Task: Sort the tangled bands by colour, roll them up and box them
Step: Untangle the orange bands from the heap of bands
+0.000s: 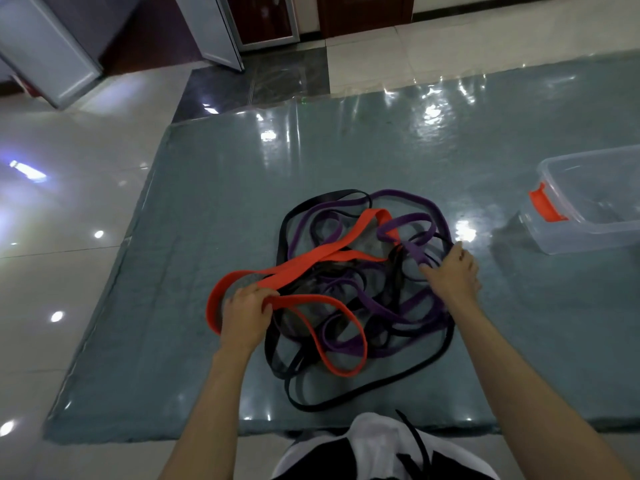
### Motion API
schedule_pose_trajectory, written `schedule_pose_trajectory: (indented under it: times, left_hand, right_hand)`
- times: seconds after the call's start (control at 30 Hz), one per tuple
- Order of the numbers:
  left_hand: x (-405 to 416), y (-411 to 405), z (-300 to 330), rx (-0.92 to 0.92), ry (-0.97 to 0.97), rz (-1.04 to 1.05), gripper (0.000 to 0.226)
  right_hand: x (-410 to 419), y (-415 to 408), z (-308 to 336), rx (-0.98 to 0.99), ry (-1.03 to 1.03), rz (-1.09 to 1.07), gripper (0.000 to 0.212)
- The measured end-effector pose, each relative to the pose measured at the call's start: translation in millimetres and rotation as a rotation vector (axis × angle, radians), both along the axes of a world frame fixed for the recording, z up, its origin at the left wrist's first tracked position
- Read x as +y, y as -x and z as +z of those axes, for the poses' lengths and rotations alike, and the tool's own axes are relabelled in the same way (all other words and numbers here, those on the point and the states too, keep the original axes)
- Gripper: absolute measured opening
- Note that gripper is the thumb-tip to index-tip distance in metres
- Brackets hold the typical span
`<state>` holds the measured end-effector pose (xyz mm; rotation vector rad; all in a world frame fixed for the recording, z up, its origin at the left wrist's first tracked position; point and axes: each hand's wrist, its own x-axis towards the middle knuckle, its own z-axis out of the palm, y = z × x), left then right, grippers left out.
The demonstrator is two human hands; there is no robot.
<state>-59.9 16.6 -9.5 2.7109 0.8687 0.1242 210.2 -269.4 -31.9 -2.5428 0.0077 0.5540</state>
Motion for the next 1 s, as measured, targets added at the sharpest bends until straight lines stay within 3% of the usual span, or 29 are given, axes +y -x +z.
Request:
schedule_pose_trajectory:
  times: [0.07,0.17,0.23,0.33,0.43,0.53,0.63,0.73,0.9,1.0]
  left_hand:
    - [-0.3,-5.4,-5.6,0.027,0.012,0.012,0.024]
    - [0.4,-13.7,-14.9,0.089,0.067,0.033,0.024]
    - [4.6,-16.5,-21.2,0.222,0.133,0.034,0.04]
    - [10.7,-19.6,-30.8,0.422,0.22,0.0,0.069]
    - [13.8,-26.4,-40.7,0.364,0.201,0.029,0.078]
    - [18.2,-35.2,-48.2,0.276,0.153,0.044,0.102]
    - [23.5,-43.7,-56.2,0.303,0.078,-0.018,0.125]
    - [27.8,-54.1,-63.4,0.37,-0.002,-0.07,0.13]
    - [27.8,-69.0,-68.2,0.44,0.013,-0.124,0.129]
    - [24.0,-64.8,-71.5,0.363,-0.006,-0.143,0.134]
  right_hand:
    - [9.4,13.7,0.1,-0.126,-0.006,0.042,0.097]
    - [25.2,31.0,-3.3,-0.323,-0.069,0.215,0.074]
    - [36.2,41.4,-8.0,-0.395,-0.108,0.371,0.059]
    - [52.6,53.9,-17.5,-0.341,-0.178,0.531,0.049]
    - [64.9,59.0,-27.0,-0.26,-0.198,0.628,0.043]
    - [72.0,58.8,-35.4,-0.25,-0.189,0.693,0.04]
    - [79.0,54.1,-34.7,-0.22,-0.182,0.717,0.051]
    - [91.8,50.1,-26.8,-0.204,-0.211,0.71,0.059]
    - [127.0,28.7,-20.5,-0.275,-0.243,0.75,0.055]
    - [153.2,11.0,-23.4,-0.218,-0.214,0.794,0.057]
